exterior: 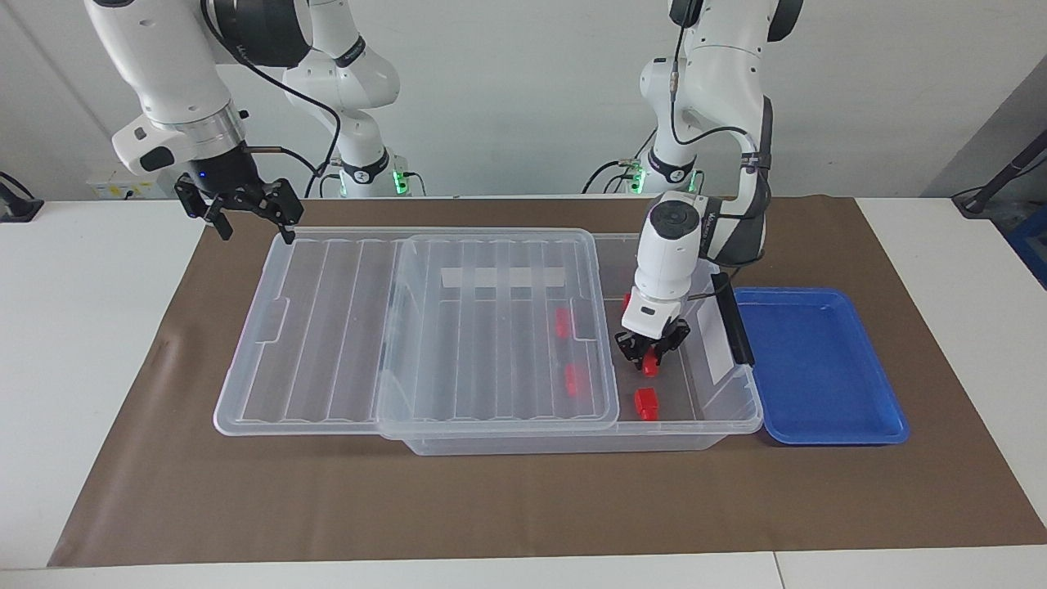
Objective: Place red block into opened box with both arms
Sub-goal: 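Lower the red block into the box and open the left gripper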
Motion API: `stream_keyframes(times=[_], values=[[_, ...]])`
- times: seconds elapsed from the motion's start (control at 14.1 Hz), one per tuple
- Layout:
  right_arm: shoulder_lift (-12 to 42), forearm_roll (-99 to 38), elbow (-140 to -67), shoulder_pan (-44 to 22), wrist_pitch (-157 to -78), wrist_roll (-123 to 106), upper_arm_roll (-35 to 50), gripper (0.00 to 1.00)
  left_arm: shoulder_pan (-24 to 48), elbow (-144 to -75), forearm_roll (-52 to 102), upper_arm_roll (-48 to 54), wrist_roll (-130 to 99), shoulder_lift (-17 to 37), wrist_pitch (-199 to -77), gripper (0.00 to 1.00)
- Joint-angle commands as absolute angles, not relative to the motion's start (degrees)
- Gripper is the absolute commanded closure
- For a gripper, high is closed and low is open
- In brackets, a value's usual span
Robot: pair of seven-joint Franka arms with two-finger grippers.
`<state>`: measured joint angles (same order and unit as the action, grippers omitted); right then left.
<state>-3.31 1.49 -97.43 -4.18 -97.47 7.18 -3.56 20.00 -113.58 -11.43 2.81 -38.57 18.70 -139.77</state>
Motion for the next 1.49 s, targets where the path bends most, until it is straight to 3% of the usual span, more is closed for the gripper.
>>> stream_keyframes(times=[0.0, 0.43, 0.71, 1.14, 1.42], values=[[-3.87, 2.11, -97.65, -3.87, -96.24, 7.65, -3.43, 0.0, 20.74, -114.35, -12.92, 2.02, -39.9, 18.02, -140.27, 0.0], [-1.59, 1.93, -93.0, -2.81, -90.97, 7.38, -3.69, 0.0, 20.74, -114.17, -12.92, 2.02, -39.9, 17.67, -139.75, 0.0], [-1.58, 1.23, -93.43, -3.16, -91.23, 7.03, -3.78, 0.0, 20.74, -107.07, -12.92, 2.11, -39.82, 15.12, -124.84, 0.0], [-1.67, 1.58, -93.52, -3.25, -91.14, 6.07, -3.78, 0.0, 20.13, -106.26, -11.95, 1.85, -41.21, 7.75, -117.78, 0.0], [-1.67, 1.67, -93.69, -2.2, -91.85, 2.9, -3.96, 0.0, 17.68, -100.66, -10.64, 1.49, -40.43, 5.36, -109.8, 0.0]])
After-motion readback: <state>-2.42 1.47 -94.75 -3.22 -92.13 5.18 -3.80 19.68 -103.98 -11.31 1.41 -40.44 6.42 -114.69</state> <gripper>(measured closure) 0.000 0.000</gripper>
